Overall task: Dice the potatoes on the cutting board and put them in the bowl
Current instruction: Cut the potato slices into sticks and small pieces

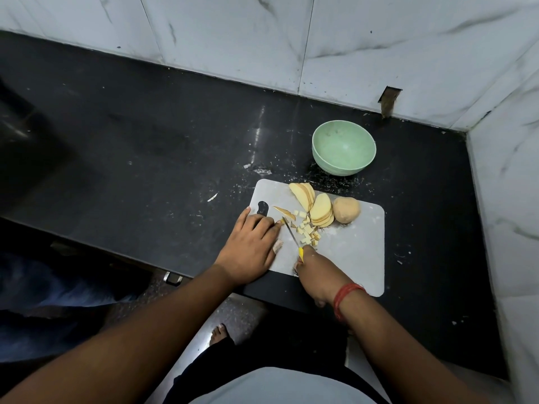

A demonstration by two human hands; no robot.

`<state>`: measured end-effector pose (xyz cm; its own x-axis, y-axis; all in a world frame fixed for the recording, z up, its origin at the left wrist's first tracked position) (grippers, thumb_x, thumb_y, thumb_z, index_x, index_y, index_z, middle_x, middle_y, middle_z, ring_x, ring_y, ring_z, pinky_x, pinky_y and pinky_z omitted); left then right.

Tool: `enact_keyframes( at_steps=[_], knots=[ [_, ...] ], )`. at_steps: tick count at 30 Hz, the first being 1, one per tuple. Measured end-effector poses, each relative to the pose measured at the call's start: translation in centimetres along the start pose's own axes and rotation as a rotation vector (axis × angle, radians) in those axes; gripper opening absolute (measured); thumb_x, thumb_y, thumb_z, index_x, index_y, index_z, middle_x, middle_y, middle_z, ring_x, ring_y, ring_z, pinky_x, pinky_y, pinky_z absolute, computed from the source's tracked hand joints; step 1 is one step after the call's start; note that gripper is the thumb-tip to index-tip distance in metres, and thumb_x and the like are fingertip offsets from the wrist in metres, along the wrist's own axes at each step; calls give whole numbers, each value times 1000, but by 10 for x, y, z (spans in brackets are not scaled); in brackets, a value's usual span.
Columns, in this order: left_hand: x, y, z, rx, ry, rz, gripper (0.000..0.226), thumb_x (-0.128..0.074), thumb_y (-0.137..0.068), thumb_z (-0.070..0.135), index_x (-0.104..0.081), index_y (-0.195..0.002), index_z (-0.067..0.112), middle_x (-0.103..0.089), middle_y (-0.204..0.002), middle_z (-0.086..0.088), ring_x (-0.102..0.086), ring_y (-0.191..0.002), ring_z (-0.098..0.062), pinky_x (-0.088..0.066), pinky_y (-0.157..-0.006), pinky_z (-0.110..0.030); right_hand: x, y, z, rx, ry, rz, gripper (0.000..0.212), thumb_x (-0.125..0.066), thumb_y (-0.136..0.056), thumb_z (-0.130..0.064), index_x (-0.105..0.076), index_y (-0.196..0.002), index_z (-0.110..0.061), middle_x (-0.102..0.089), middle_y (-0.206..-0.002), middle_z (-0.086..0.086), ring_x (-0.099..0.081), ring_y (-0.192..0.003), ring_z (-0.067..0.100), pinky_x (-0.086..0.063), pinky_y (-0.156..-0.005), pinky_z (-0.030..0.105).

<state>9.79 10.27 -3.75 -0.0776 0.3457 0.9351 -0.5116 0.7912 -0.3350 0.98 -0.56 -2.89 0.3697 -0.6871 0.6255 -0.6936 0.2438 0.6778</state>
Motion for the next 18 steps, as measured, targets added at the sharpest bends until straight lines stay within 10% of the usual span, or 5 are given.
enact_keyframes(
  at_steps=[5,14,18],
  knots=[
    [-3,-2,-2,31,-31,-57,46,-44,-105,42,-62,-136,13,-59,-125,-4,-52,-117,-28,-27,-120,-58,3,-11,1,23,1,1,15,-38,-102,-19,-41,-114,-10,-57,-120,20,-57,-100,29,-42,-83,31],
    [-6,-2,-7,78,-28,-74,51,-43,-105,45,-58,-143,13,-57,-133,-3,-51,-121,-28,-24,-121,-58,0,5,16,36,24,-3,5,-36,-103,-19,-33,-104,-15,-49,-100,8,-47,-87,22,-43,-81,27],
    [-2,0,-5,86,-10,-36,54,-43,-105,45,-53,-147,12,-57,-134,-6,-51,-122,-29,-24,-121,-58,8,15,9,56,-69,8,7,-36,-103,-22,-35,-104,-15,-44,-75,2,-42,-59,17,-32,-50,25]
  ],
)
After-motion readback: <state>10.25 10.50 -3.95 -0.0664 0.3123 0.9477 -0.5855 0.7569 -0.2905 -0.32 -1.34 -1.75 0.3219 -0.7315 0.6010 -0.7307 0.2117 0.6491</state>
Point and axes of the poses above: each hand's wrist, its own y-axis away from the middle knuckle, its own x-axis out of the back of the hand, z = x × y, the point moved 8 cm from there along -y, towards the middle knuckle
